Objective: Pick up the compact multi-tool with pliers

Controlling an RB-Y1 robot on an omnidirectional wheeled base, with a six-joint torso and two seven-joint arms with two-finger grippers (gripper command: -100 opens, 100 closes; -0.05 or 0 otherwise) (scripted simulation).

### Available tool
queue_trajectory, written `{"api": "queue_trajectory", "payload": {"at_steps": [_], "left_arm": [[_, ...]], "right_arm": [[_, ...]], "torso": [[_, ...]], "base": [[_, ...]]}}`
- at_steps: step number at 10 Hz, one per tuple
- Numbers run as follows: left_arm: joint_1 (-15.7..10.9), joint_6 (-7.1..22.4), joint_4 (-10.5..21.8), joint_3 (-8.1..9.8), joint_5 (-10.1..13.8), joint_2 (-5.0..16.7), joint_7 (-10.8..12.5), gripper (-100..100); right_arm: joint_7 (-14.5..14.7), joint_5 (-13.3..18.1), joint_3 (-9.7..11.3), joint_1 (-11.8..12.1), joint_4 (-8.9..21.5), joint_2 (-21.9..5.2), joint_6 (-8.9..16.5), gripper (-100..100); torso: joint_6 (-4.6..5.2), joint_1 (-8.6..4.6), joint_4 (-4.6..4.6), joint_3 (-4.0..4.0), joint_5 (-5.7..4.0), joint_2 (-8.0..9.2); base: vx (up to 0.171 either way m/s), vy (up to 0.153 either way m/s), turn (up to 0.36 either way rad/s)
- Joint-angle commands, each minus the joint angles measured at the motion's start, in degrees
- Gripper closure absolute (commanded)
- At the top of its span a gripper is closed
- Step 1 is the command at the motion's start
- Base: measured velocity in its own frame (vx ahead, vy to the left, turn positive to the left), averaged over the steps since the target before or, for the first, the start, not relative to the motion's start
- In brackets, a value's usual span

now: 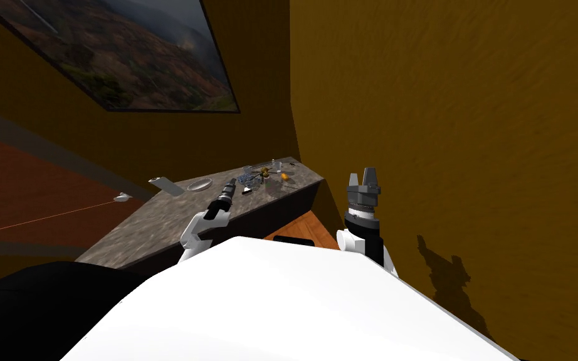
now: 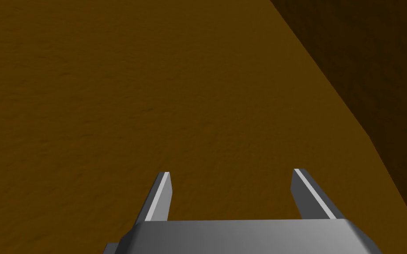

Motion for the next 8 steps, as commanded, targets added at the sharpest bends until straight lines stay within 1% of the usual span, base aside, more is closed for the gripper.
{"api": "queue_trajectory", "payload": {"at_steps": [1, 2, 3, 4, 5, 6, 7, 8], "left_arm": [[-0.04, 1.83, 0.62, 0.15, -0.22, -0.24, -0.06, -100], [-0.88, 4.24, 1.99, 1.76, 0.11, 1.01, 0.28, -100], [-0.88, 5.67, 1.99, 1.76, 0.11, 1.01, 0.28, -100], [-0.88, 6.13, 1.99, 1.76, 0.11, 1.01, 0.28, -100], [-1.75, 8.48, 3.39, 3.36, 0.48, 2.22, 0.67, -100], [-1.75, 10.11, 3.39, 3.36, 0.48, 2.22, 0.67, -100], [-1.75, 10.48, 3.39, 3.36, 0.48, 2.22, 0.67, -100], [-2.65, 12.87, 4.83, 4.94, 0.89, 3.38, 1.10, -100]], "right_arm": [[0.00, 0.00, 0.00, 0.00, 0.00, 0.00, 0.00, 0], [0.00, 0.00, -0.01, 0.01, 0.00, 0.04, 0.00, 0], [0.00, 0.00, 0.00, 0.00, 0.00, 0.04, 0.00, 0], [0.00, 0.00, -0.01, 0.01, 0.00, 0.04, 0.00, 0], [0.00, 0.00, -0.01, 0.02, 0.00, 0.06, 0.00, 0], [0.00, 0.00, 0.00, 0.00, 0.00, 0.08, 0.00, 0], [0.00, 0.00, -0.01, 0.01, 0.00, 0.08, 0.00, 0], [0.00, 0.00, -0.01, 0.02, 0.00, 0.08, 0.00, 0]], "torso": [[0.00, 0.00, 0.00, 0.00, 0.00, 0.00], [-0.04, -0.04, -0.01, -0.01, 0.02, -0.01], [0.03, -0.12, -0.01, -0.03, -0.01, -0.05], [-0.04, -0.12, -0.02, -0.03, -0.01, -0.05], [-0.08, -0.13, -0.02, -0.04, 0.00, -0.05], [0.01, -0.24, -0.03, -0.05, -0.02, -0.08], [-0.07, -0.24, -0.03, -0.04, -0.02, -0.06], [-0.08, -0.22, -0.02, -0.03, -0.01, -0.04]], "base": [[-0.001, -0.004, 0.027], [0.001, -0.023, -0.282], [0.001, -0.016, -0.146], [0.000, -0.007, 0.035], [0.004, -0.021, -0.290], [0.003, -0.014, -0.139], [0.000, -0.007, 0.050], [0.003, -0.020, -0.209]]}}
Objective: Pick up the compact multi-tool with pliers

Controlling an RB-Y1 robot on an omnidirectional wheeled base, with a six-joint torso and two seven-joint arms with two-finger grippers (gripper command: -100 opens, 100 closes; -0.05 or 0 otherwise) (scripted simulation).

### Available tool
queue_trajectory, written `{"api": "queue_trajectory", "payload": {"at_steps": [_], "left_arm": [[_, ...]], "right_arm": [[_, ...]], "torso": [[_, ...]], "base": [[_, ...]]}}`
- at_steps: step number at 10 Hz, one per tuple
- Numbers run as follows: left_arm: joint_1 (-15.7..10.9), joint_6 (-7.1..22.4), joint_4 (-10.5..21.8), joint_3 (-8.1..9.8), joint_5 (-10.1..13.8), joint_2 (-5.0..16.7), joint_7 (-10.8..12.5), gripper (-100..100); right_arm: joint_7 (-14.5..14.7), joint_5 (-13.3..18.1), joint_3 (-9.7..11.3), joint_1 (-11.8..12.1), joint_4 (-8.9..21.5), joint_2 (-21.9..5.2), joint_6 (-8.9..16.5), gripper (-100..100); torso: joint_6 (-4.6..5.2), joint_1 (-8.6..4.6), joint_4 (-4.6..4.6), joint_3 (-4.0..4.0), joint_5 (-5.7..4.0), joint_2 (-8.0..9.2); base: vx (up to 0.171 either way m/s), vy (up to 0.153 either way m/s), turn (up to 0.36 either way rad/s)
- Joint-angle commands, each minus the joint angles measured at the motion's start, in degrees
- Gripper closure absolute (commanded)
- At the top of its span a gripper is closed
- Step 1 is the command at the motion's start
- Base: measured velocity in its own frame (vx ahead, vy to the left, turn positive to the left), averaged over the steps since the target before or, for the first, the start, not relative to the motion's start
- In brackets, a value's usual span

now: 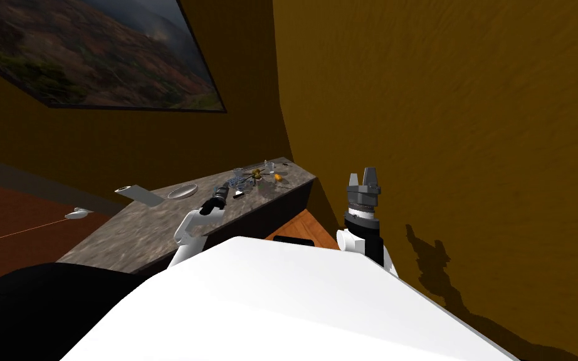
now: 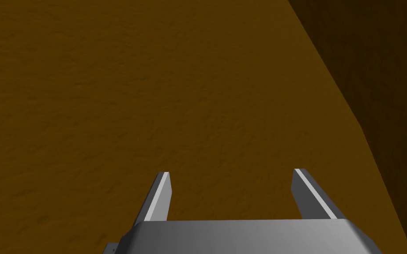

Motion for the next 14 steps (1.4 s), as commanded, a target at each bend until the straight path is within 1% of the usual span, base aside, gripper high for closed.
{"api": "queue_trajectory", "payload": {"at_steps": [1, 2, 3, 4, 5, 7, 8, 9, 10, 12, 13, 14], "left_arm": [[-0.42, 2.86, 0.53, 0.71, 0.13, 0.45, 0.22, -100], [-0.42, 3.50, 0.53, 0.71, 0.13, 0.45, 0.22, -100], [-1.35, 5.74, 1.99, 2.27, 0.59, 1.56, 0.71, -100], [-1.35, 7.57, 1.99, 2.27, 0.59, 1.56, 0.71, -100], [-2.31, 9.49, 3.44, 3.79, 1.09, 2.60, 1.25, -100], [-2.31, 12.32, 3.44, 3.79, 1.09, 2.60, 1.25, -100], [-3.28, 14.54, 4.88, 5.28, 1.64, 3.59, 1.84, -100], [-3.28, 16.25, 4.88, 5.28, 1.64, 3.59, 1.84, -100], [-4.27, 18.17, 6.30, 6.72, 2.24, 4.52, 2.48, -100], [-4.27, 21.10, 6.30, 6.72, 2.24, 4.52, 2.48, -100], [-5.26, 22.95, 7.70, 8.11, 2.88, 5.39, 3.17, -100], [-5.26, 24.45, 7.70, 8.11, 2.88, 5.39, 3.17, -100]], "right_arm": [[0.00, 0.00, 0.00, 0.00, 0.00, 0.00, 0.00, 0], [0.00, 0.00, 0.00, 0.01, 0.00, 0.00, 0.00, 0], [0.00, 0.00, -0.01, 0.02, 0.00, 0.01, 0.00, 0], [0.00, 0.00, 0.00, 0.01, 0.00, 0.02, 0.00, 0], [0.00, 0.00, -0.01, 0.02, 0.00, 0.02, 0.00, 0], [0.00, 0.00, -0.01, 0.02, 0.00, 0.02, 0.00, 0], [0.00, 0.00, -0.01, 0.02, 0.00, 0.02, 0.00, 0], [0.00, 0.00, 0.00, 0.01, 0.00, 0.02, 0.00, 0], [0.00, 0.00, -0.01, 0.02, 0.00, 0.02, 0.00, 0], [0.00, 0.00, -0.01, 0.02, 0.00, 0.02, 0.00, 0], [0.00, 0.00, -0.01, 0.02, 0.00, 0.02, 0.00, 0], [0.00, 0.00, -0.01, 0.01, 0.00, 0.02, 0.00, 0]], "torso": [[0.00, 0.00, 0.00, 0.00, 0.00, 0.00], [-0.03, 0.00, 0.00, 0.00, 0.00, 0.00], [-0.08, 0.02, 0.00, 0.00, 0.01, 0.01], [-0.01, -0.05, 0.00, -0.01, -0.01, -0.02], [-0.07, -0.04, -0.01, -0.02, 0.00, -0.03], [-0.06, -0.04, -0.01, -0.03, 0.00, -0.05], [-0.08, -0.02, -0.01, -0.02, 0.00, -0.03], [-0.02, -0.04, -0.01, -0.03, 0.00, -0.05], [-0.08, -0.02, -0.01, -0.03, 0.00, -0.04], [-0.08, -0.02, -0.02, -0.04, 0.00, -0.06], [-0.09, -0.01, -0.01, -0.02, 0.01, -0.03], [-0.04, -0.02, -0.01, -0.03, 0.00, -0.05]], "base": [[0.003, -0.014, -0.177], [0.000, 0.000, 0.000], [0.006, -0.017, -0.268], [0.007, -0.008, -0.115], [0.010, -0.015, -0.160], [0.009, -0.006, -0.061], [0.011, -0.011, -0.237], [0.011, -0.002, -0.114], [0.016, -0.008, -0.157], [0.011, -0.002, -0.049], [0.013, -0.003, -0.196], [0.014, 0.004, -0.094]]}}
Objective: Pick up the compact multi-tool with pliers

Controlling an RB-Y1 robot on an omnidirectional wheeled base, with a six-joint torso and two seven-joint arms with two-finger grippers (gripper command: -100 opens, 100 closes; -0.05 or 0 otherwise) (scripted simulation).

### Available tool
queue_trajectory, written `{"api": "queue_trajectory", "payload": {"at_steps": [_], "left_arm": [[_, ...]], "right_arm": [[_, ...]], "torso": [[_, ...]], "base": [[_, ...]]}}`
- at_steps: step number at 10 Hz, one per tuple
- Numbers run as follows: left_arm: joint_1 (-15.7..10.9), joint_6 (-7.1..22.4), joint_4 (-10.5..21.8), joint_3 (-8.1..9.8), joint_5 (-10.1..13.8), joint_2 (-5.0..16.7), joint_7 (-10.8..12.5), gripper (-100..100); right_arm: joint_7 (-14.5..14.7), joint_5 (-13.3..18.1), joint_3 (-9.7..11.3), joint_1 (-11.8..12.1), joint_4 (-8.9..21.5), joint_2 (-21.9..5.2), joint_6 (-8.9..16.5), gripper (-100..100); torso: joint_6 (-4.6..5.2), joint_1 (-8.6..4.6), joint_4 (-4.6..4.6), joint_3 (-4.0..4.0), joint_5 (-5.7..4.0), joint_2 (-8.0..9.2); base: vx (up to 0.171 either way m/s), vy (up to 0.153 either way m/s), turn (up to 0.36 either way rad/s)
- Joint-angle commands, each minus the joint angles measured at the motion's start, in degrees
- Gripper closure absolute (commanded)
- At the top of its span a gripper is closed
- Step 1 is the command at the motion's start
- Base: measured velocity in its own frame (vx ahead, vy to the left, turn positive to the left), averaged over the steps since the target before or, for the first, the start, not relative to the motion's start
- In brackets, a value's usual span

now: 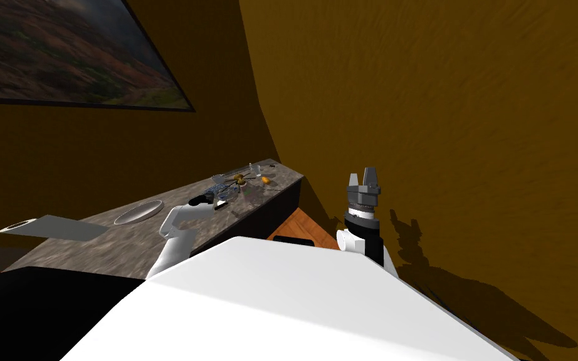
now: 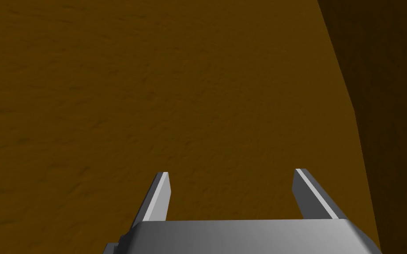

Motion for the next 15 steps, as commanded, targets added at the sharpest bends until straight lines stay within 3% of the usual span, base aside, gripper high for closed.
{"api": "queue_trajectory", "payload": {"at_steps": [1, 2, 7, 10, 15], "left_arm": [[-0.22, 2.45, -0.05, 0.15, 0.00, 0.08, 0.13, -100], [-1.22, 4.32, 1.32, 1.49, 0.67, 0.89, 0.86, -100], [-2.23, 10.96, 2.68, 2.77, 1.38, 1.65, 1.63, -100], [-4.26, 16.49, 5.35, 5.13, 2.86, 3.04, 3.26, -100], [-5.26, 22.92, 6.66, 6.21, 3.63, 3.69, 4.11, -100]], "right_arm": [[0.00, 0.00, 0.00, 0.00, 0.00, 0.00, 0.00, 0], [0.00, 0.00, 0.00, 0.00, 0.00, 0.00, 0.00, 0], [0.00, 0.00, 0.00, 0.00, 0.00, 0.00, 0.00, 0], [0.00, 0.00, 0.00, 0.00, 0.00, 0.00, 0.00, 0], [0.00, 0.00, 0.00, 0.00, 0.00, 0.00, 0.00, 0]], "torso": [[0.00, 0.00, 0.00, 0.00, 0.00, 0.00], [-0.01, -0.01, 0.01, 0.01, 0.00, 0.02], [0.00, 0.01, 0.00, 0.00, 0.00, 0.00], [-0.01, 0.02, 0.00, -0.01, 0.01, -0.01], [-0.01, 0.03, 0.00, 0.00, 0.01, -0.01]], "base": [[0.006, 0.003, 0.030], [0.015, 0.001, -0.164], [0.011, 0.005, -0.061], [0.019, 0.012, -0.105], [0.014, 0.011, -0.038]]}}
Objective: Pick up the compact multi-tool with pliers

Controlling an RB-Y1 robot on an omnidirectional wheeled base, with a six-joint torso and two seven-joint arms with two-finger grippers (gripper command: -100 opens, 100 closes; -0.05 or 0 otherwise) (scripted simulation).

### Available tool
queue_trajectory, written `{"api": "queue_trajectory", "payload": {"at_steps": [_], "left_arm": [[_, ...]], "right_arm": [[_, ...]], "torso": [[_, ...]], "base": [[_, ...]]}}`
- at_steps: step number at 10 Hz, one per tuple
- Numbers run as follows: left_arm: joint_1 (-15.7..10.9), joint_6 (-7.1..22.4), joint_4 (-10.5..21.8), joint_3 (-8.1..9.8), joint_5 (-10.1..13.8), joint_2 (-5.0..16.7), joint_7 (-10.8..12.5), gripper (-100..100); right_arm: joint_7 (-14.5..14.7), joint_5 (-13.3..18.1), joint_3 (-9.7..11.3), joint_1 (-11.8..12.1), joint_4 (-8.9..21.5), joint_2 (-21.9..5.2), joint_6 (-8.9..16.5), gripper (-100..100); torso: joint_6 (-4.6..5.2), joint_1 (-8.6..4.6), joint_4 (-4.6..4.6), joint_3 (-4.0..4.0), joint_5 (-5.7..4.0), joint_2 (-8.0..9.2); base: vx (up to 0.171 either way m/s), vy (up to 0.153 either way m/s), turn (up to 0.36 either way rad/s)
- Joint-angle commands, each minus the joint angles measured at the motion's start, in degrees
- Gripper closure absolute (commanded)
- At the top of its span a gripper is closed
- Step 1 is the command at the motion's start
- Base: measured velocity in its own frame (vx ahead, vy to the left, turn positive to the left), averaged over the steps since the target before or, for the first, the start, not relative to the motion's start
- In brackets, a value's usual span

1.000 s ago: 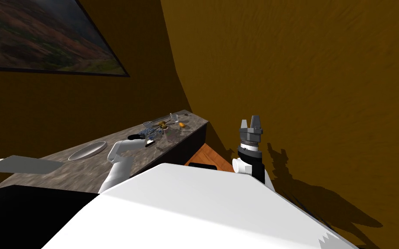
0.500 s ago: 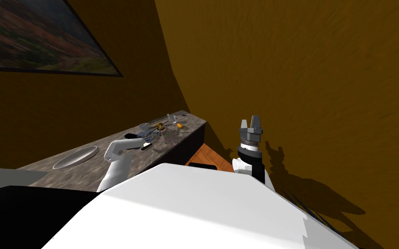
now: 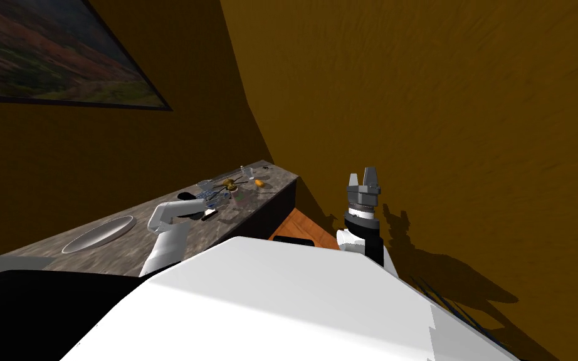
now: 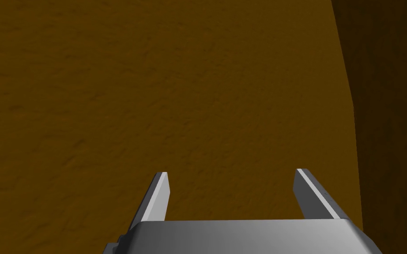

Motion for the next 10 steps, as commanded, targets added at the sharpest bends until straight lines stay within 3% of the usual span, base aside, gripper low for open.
{"api": "queue_trajectory", "payload": {"at_steps": [1, 3, 10], "left_arm": [[-1.23, 2.86, 1.37, 0.98, 0.73, 0.71, 0.92, -100], [-1.23, 4.58, 1.37, 0.98, 0.73, 0.71, 0.92, -100], [-4.89, 16.52, 6.03, 4.35, 3.75, 2.80, 4.28, -100]], "right_arm": [[0.00, 0.00, 0.00, 0.00, 0.00, 0.00, 0.00, 0], [0.00, 0.00, 0.00, 0.00, 0.00, 0.00, 0.00, 0], [0.00, 0.00, 0.00, 0.00, 0.00, 0.00, 0.00, 0]], "torso": [[0.00, 0.00, 0.00, 0.00, 0.00, 0.00], [0.01, 0.03, -0.01, -0.02, 0.01, -0.03], [0.00, 0.05, -0.01, -0.03, 0.01, -0.05]], "base": [[0.015, 0.012, -0.087], [0.013, 0.014, -0.022], [0.020, 0.023, -0.044]]}}
